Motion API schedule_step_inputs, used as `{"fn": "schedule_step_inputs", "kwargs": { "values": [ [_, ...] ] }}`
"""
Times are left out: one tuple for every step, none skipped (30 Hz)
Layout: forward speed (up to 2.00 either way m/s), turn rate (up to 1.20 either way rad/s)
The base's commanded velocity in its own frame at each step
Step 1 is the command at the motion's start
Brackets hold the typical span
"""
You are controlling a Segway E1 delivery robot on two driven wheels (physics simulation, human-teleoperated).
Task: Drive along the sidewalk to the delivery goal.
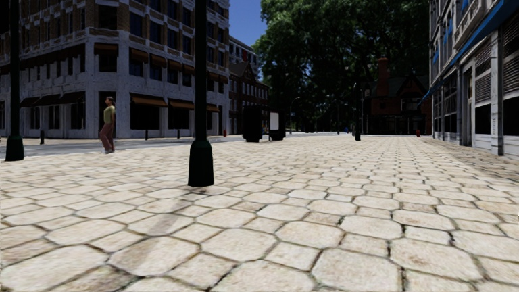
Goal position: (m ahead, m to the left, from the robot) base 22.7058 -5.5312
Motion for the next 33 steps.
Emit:
{"fn": "schedule_step_inputs", "kwargs": {
  "values": [
    [2.0, -0.52],
    [2.0, -0.52],
    [2.0, -0.52],
    [2.0, -0.52],
    [2.0, -0.52],
    [2.0, -0.52],
    [2.0, -0.51],
    [2.0, -0.51],
    [2.0, -0.03],
    [2.0, 0.0],
    [2.0, 0.0],
    [2.0, 0.0],
    [2.0, 0.0],
    [2.0, 0.0],
    [2.0, 0.0],
    [2.0, 0.0],
    [2.0, 0.0],
    [2.0, 0.0],
    [2.0, 0.0],
    [2.0, 0.0],
    [2.0, 0.0],
    [2.0, 0.0],
    [2.0, 0.0],
    [2.0, 0.0],
    [2.0, 0.0],
    [2.0, 0.0],
    [2.0, 0.0],
    [2.0, 0.0],
    [2.0, 0.0],
    [2.0, 0.0],
    [2.0, 0.0],
    [2.0, 0.0],
    [2.0, 0.0]
  ]
}}
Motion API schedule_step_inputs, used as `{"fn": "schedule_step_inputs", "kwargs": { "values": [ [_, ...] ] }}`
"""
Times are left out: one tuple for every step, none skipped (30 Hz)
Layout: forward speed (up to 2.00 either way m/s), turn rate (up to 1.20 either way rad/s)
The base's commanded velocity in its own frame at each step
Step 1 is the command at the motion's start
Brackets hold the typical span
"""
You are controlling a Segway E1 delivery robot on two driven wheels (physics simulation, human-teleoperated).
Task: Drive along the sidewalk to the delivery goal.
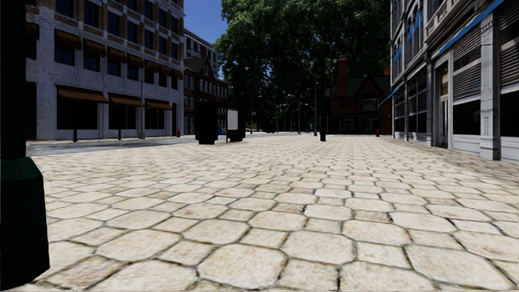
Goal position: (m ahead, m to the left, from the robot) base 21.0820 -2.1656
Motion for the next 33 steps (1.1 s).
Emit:
{"fn": "schedule_step_inputs", "kwargs": {
  "values": [
    [2.0, 0.0],
    [2.0, 0.0],
    [2.0, 0.0],
    [2.0, 0.0],
    [2.0, 0.0],
    [2.0, 0.0],
    [2.0, 0.0],
    [2.0, 0.0],
    [2.0, 0.0],
    [2.0, 0.0],
    [2.0, 0.0],
    [2.0, 0.0],
    [2.0, 0.0],
    [2.0, 0.0],
    [2.0, 0.0],
    [2.0, 0.0],
    [2.0, 0.0],
    [2.0, 0.0],
    [2.0, 0.0],
    [2.0, 0.0],
    [2.0, 0.0],
    [2.0, 0.0],
    [2.0, 0.0],
    [2.0, 0.0],
    [2.0, 0.0],
    [2.0, 0.0],
    [2.0, 0.0],
    [2.0, 0.0],
    [2.0, 0.0],
    [2.0, 0.0],
    [2.0, 0.0],
    [2.0, 0.0],
    [2.0, 0.0]
  ]
}}
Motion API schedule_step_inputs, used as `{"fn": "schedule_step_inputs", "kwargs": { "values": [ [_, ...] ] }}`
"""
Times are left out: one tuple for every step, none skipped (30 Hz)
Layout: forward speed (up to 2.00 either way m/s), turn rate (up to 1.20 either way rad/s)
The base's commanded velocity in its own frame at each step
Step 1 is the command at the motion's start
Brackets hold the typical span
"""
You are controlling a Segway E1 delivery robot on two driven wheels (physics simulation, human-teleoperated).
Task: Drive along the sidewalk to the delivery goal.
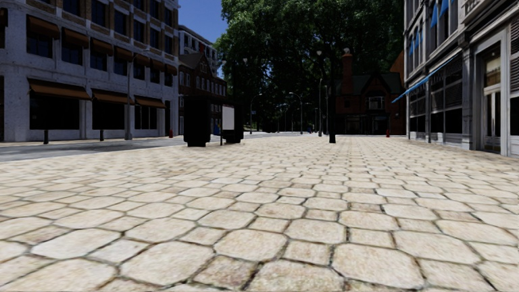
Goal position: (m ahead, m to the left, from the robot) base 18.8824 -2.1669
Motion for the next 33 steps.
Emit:
{"fn": "schedule_step_inputs", "kwargs": {
  "values": [
    [2.0, 0.0],
    [2.0, 0.0],
    [2.0, 0.0],
    [2.0, 0.0],
    [2.0, 0.0],
    [2.0, 0.0],
    [2.0, 0.0],
    [2.0, 0.0],
    [2.0, 0.0],
    [2.0, 0.0],
    [2.0, 0.0],
    [2.0, 0.0],
    [2.0, 0.0],
    [2.0, 0.0],
    [2.0, 0.0],
    [2.0, 0.0],
    [2.0, 0.0],
    [2.0, 0.0],
    [2.0, 0.0],
    [2.0, 0.0],
    [2.0, 0.0],
    [2.0, 0.0],
    [2.0, 0.0],
    [2.0, 0.0],
    [2.0, 0.0],
    [2.0, -0.19],
    [2.0, -0.3],
    [2.0, -0.34],
    [2.0, -0.34],
    [2.0, -0.34],
    [2.0, -0.35],
    [2.0, -0.35],
    [2.0, -0.32]
  ]
}}
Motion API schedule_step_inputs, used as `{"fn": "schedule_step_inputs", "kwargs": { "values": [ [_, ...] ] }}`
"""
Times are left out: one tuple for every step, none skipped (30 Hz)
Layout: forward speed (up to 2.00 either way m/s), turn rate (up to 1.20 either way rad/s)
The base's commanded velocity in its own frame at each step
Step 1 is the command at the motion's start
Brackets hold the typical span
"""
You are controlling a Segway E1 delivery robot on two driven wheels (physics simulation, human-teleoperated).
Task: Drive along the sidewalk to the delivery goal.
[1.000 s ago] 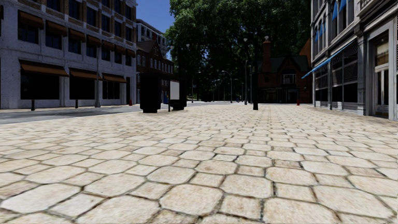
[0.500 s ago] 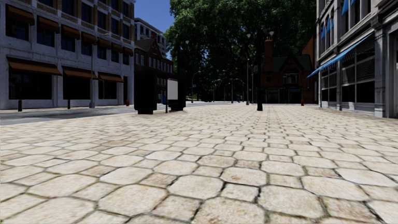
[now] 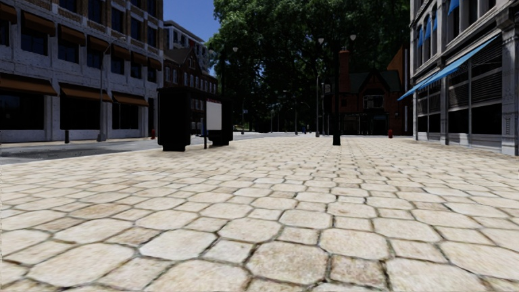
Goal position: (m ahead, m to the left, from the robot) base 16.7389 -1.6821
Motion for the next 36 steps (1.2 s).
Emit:
{"fn": "schedule_step_inputs", "kwargs": {
  "values": [
    [2.0, -0.31],
    [2.0, -0.31],
    [2.0, -0.3],
    [2.0, -0.3],
    [2.0, -0.3],
    [2.0, -0.29],
    [2.0, -0.29],
    [2.0, -0.12],
    [2.0, -0.01],
    [2.0, 0.0],
    [2.0, 0.0],
    [2.0, 0.0],
    [2.0, 0.0],
    [2.0, 0.0],
    [2.0, 0.0],
    [2.0, 0.0],
    [2.0, 0.0],
    [2.0, 0.0],
    [2.0, 0.0],
    [2.0, 0.0],
    [2.0, 0.0],
    [2.0, 0.0],
    [2.0, 0.0],
    [2.0, 0.0],
    [2.0, 0.0],
    [2.0, 0.0],
    [2.0, 0.0],
    [2.0, 0.0],
    [2.0, 0.0],
    [2.0, 0.0],
    [2.0, 0.0],
    [2.0, 0.0],
    [2.0, 0.0],
    [2.0, 0.0],
    [2.0, 0.0],
    [2.0, 0.0]
  ]
}}
